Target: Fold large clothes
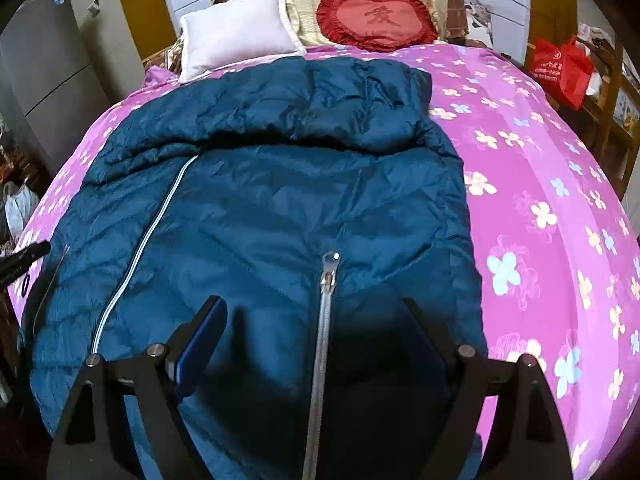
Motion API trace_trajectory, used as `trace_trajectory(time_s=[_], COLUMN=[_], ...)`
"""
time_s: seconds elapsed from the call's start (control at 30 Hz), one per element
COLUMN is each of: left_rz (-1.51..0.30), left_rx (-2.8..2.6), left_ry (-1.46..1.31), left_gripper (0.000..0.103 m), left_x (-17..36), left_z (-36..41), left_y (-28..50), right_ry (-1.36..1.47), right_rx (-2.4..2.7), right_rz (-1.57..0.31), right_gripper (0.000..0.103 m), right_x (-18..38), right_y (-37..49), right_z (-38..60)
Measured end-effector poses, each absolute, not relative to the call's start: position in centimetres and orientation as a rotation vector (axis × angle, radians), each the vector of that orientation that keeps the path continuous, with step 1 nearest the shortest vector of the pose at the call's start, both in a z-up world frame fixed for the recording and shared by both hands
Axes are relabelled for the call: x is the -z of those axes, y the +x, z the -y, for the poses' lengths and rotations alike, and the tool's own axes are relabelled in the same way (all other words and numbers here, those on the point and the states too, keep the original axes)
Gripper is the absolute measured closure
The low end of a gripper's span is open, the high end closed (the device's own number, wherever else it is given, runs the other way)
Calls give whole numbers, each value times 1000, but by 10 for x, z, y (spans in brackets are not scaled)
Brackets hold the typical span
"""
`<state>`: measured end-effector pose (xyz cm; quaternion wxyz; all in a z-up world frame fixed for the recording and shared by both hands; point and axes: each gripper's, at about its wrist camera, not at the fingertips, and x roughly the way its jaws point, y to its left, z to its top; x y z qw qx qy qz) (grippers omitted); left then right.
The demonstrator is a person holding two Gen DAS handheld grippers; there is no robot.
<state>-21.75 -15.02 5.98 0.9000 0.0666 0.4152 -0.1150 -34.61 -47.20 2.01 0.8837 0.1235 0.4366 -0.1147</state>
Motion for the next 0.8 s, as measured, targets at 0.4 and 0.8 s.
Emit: trace_trajectory(time_s=[0.4,0.8], left_rz=[-810,-810], left_rx=[195,159], left_ry=[119,85], left_gripper=[81,81], left_x=[-105,-120], left_z=[123,92], left_y=[-240,-279], right_ry=[303,259], right_rx=[203,181], right_rz=[-866,-876], right_gripper=[14,11], right_x=[-31,-34], right_y=[-362,-385], right_z=[465,454])
